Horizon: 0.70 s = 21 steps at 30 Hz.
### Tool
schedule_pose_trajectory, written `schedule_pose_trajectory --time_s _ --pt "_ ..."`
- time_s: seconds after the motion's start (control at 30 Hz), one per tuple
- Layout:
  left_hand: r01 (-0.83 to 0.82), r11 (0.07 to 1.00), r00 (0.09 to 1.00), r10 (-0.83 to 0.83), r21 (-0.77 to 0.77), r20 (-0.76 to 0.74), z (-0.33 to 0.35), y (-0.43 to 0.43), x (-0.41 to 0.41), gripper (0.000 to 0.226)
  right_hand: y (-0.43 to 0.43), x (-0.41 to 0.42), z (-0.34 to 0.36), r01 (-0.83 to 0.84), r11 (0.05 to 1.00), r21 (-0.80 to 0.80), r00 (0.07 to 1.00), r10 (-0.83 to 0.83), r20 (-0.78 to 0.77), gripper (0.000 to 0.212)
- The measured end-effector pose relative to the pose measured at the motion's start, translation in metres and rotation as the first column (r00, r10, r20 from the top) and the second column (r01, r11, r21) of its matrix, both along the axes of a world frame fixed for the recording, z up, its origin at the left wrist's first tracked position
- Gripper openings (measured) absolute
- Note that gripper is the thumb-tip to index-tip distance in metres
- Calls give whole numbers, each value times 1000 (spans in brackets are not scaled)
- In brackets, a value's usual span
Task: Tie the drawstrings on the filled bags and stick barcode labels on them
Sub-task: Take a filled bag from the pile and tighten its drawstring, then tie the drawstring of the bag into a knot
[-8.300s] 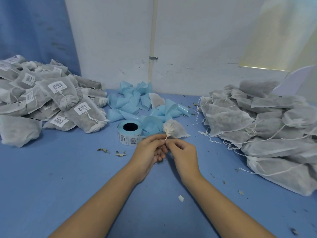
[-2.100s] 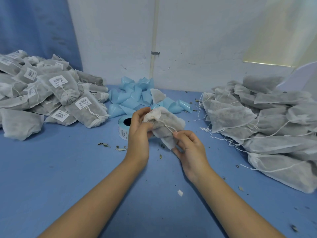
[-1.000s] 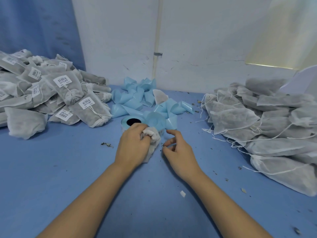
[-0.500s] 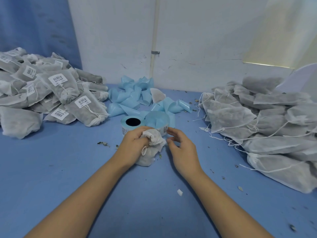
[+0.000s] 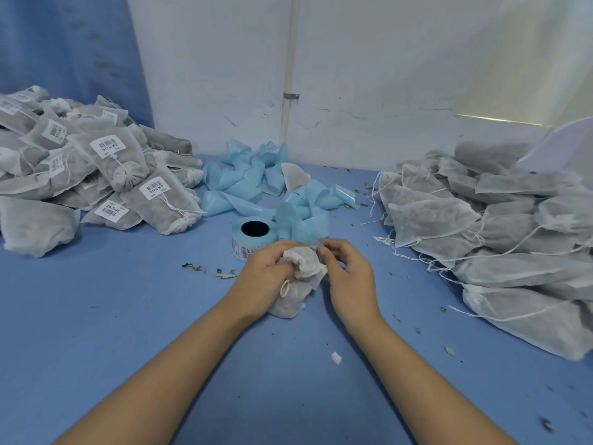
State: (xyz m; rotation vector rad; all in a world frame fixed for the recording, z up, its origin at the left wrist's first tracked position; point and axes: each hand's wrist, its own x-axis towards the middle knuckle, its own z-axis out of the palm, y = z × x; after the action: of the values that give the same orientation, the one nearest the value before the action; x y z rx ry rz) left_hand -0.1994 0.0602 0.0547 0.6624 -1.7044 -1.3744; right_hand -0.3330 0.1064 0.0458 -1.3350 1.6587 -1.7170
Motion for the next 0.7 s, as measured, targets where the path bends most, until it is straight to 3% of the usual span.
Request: schedule_pose_trajectory --time_s 0.27,0.43,0.5,0.7 --pt "-69 998 998 70 9 -9 2 1 -2 31 -1 -2 -1 80 997 1 994 -80 70 23" --pt "-151 987 988 149 -47 -37 3 0 -2 40 -1 -10 1 244 970 -1 941 -236 242 14" --pt "-170 984 985 168 -56 -35 3 -3 -2 42 0 -11 3 236 972 -2 909 -221 353 16" --pt "-207 978 974 205 -4 -99 0 -5 -4 55 3 -8 7 181 983 17 904 -173 391 19"
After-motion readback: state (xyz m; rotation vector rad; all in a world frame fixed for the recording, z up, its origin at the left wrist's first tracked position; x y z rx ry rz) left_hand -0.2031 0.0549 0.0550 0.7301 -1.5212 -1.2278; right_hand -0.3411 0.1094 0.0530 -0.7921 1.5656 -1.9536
